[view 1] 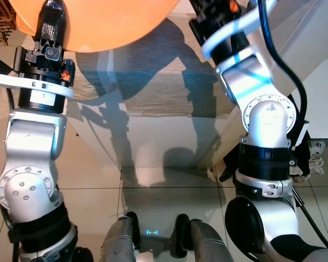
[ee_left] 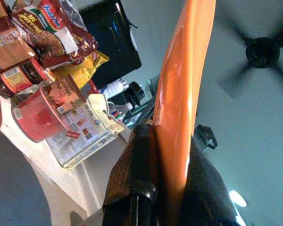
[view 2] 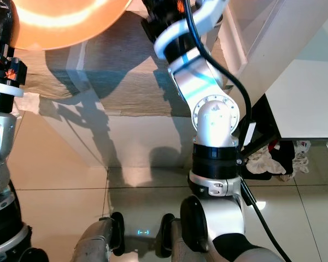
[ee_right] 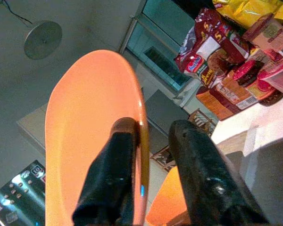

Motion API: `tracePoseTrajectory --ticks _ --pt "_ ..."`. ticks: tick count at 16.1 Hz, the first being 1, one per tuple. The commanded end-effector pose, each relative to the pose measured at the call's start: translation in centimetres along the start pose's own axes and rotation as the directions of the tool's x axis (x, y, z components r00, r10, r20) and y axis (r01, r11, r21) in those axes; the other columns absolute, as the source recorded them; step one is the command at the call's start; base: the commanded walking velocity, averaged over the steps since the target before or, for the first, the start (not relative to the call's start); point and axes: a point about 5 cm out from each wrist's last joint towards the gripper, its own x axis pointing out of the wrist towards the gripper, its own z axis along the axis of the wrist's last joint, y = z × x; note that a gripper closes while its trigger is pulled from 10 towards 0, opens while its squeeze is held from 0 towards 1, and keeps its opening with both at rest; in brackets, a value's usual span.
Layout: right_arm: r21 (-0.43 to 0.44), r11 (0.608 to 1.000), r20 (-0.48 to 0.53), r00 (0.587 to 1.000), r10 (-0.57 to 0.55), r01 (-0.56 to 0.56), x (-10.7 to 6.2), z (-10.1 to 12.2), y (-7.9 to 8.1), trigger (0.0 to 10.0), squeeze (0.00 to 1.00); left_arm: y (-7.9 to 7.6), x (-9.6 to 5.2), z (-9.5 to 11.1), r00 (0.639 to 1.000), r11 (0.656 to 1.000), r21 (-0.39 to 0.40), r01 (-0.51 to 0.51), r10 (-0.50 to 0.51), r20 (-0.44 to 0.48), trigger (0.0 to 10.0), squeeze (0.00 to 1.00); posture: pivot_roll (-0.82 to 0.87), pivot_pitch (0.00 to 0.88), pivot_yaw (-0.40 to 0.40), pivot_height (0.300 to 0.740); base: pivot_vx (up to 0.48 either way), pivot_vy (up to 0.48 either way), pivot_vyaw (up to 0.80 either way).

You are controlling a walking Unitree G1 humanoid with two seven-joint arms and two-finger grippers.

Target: Setting the table

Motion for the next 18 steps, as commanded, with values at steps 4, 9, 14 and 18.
tracePoseTrajectory --ticks 4,9,14,18 --pt "-0.036 0.996 0.013 0.996 -0.086 0.086 -2.3 0.2 -2.7 10.0 1.00 -3.4 -0.9 3.3 0.979 0.984 0.091 0.151 -0.162 0.121 0.0 0.00 -0.03 0.169 -0.032 0.740 0.000 0.000 0.00" --pt "0.111 0.979 -0.040 0.983 0.177 -0.172 -5.6 -0.9 -1.5 10.0 0.00 -2.2 -2.9 7.4 0.981 0.934 0.355 -0.031 -0.041 0.192 1.8 0.00 -0.03 0.167 -0.028 0.740 0.000 0.000 0.00" --pt "0.019 0.992 -0.245 0.961 0.126 -0.125 -9.4 -3.4 -3.7 10.0 0.00 -2.5 -5.0 6.4 0.996 0.815 0.573 -0.093 0.073 0.058 10.0 0.00 -0.03 0.168 -0.030 0.740 0.000 0.000 0.00" --pt "-0.021 0.994 -0.274 0.957 0.094 -0.104 -10.0 -3.5 -4.8 10.0 0.00 -2.8 -7.0 1.8 0.993 0.899 0.437 0.004 0.049 -0.111 10.0 0.00 -0.02 0.162 -0.027 0.740 0.000 -0.434 0.00"
